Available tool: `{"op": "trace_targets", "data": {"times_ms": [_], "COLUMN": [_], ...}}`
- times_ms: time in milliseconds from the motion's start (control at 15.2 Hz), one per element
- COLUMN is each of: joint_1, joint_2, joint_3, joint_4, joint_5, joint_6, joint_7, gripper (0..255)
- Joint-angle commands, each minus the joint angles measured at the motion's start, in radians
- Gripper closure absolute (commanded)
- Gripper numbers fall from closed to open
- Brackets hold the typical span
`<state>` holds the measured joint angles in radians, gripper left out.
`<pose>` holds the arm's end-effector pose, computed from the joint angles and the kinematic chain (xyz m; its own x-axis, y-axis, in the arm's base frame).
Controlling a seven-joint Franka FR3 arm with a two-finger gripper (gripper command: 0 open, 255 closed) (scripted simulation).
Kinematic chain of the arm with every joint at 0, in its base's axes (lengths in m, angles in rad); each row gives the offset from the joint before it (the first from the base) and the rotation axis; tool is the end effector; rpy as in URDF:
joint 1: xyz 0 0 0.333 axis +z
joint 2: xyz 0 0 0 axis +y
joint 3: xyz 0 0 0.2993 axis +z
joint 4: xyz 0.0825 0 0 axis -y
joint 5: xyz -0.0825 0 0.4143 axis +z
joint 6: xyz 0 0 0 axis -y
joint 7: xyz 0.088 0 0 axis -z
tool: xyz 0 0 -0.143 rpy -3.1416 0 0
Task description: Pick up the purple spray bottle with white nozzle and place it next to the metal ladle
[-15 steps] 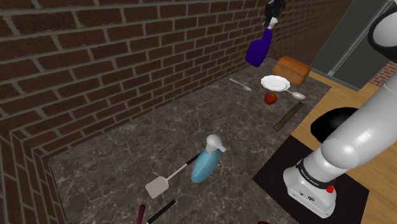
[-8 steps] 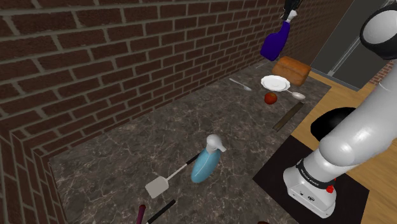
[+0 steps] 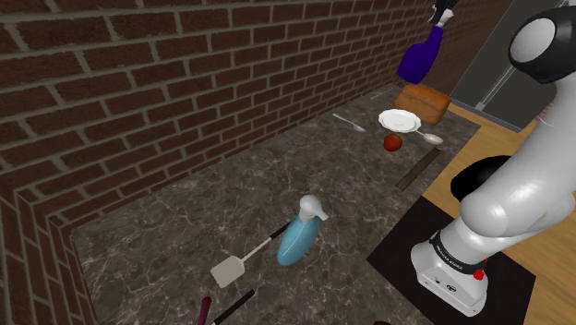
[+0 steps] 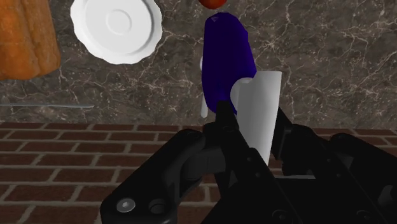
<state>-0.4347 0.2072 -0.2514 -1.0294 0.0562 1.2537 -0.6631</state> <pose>0.4792 -0.3533 0.6844 0.9998 0.0010 0.0192 0.0008 -0.9999 0.0127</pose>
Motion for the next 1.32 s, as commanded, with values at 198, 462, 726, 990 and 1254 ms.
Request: {"op": "trace_targets", "data": {"times_ms": [198,462,726,990,1254], "joint_1": [0.014,0.021,0.026,0.029,0.032], "joint_2": [-0.064,-0.101,-0.131,-0.153,-0.170], "joint_3": [0.004,0.007,0.009,0.011,0.013], "joint_4": [-0.164,-0.272,-0.366,-0.450,-0.525], "joint_5": [-0.018,-0.029,-0.036,-0.042,-0.046], "joint_6": [0.103,0.174,0.240,0.302,0.361], "joint_7": [0.004,0.009,0.014,0.017,0.020], "gripper": [255,255,255,255,255]}}
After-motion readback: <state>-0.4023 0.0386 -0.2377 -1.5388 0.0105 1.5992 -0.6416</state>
